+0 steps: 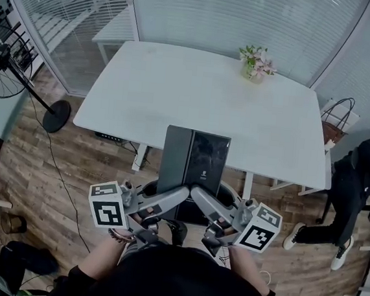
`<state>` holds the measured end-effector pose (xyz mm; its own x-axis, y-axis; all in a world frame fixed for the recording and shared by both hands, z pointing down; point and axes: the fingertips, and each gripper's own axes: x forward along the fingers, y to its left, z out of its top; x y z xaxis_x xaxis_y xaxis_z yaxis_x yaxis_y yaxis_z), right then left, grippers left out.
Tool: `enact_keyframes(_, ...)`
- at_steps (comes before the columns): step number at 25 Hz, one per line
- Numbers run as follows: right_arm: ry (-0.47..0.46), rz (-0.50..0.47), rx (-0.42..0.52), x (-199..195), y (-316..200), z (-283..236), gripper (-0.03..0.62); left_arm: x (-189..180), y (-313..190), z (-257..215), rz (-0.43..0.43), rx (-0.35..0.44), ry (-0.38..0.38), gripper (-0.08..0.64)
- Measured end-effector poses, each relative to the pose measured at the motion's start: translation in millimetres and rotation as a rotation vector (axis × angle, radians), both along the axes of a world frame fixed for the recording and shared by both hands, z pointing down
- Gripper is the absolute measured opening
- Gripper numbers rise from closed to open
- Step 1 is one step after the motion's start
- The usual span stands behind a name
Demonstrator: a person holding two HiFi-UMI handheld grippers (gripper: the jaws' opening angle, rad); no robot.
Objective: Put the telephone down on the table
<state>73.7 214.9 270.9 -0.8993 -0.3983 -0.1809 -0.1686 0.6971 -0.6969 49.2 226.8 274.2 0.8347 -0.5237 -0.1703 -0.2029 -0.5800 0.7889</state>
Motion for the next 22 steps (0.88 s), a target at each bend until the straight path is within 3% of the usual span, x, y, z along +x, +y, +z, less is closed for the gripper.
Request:
enact_keyframes(12, -0.002, 0.010, -0.024, 0, -17, 9, 0.204, 0, -17, 9, 0.006, -0.027, 0.000, 0.189)
enact_keyframes(22, 0.019, 0.046, -0.027, -7, -70, 13, 0.204, -7, -70, 13, 0.045, -0.025, 0.014, 0.189)
